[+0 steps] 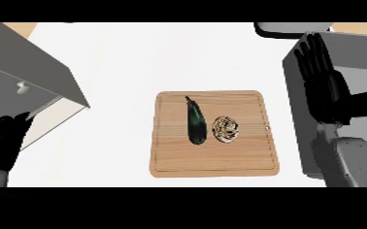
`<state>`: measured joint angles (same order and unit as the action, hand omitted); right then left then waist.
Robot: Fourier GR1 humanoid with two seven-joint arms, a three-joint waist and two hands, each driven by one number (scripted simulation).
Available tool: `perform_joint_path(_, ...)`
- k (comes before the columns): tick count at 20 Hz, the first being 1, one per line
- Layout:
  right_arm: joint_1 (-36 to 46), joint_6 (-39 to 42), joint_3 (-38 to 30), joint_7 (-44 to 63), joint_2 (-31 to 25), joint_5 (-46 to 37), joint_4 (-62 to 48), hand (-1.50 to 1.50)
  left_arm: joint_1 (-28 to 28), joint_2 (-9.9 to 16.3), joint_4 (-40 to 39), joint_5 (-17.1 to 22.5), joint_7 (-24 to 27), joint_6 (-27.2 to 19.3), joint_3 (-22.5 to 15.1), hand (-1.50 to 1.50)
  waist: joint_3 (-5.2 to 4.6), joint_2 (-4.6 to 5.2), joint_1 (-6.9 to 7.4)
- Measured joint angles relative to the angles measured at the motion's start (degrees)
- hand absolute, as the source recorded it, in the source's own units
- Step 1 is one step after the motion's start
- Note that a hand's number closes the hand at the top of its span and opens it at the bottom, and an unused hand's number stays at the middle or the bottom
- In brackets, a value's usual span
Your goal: Pick the cupcake from the cutting board and place it in the cardboard box
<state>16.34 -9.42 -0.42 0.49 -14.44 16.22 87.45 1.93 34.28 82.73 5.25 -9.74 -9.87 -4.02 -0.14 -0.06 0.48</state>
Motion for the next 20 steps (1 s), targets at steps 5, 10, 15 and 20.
perform_joint_path(5,-3.2,-11.0,4.1,1.6,0.4,-12.4,5.2,1.5,4.1,-6.1,4.9,0.7,0.9,-3.8,-1.4,0.0,0.07,-0.73,-1.03)
perform_joint_path(10,-8.8,-20.3,7.0,6.4,-3.9,-28.3,3.9,-1.5,3.9,-10.9,5.4,2.8,2.2,-6.9,-0.4,0.0,-1.72,-0.95,-2.93)
perform_joint_path(15,-13.4,-30.0,11.3,8.6,-2.6,-44.6,7.6,-1.5,4.5,-14.0,5.6,3.7,3.7,-8.5,-0.3,0.0,-2.47,-1.81,-3.53)
perform_joint_path(20,-17.2,-29.2,14.9,15.1,-2.4,-57.5,11.2,-1.5,4.6,-15.2,5.7,3.9,4.5,-9.2,-0.3,0.0,-2.75,-1.95,-3.79)
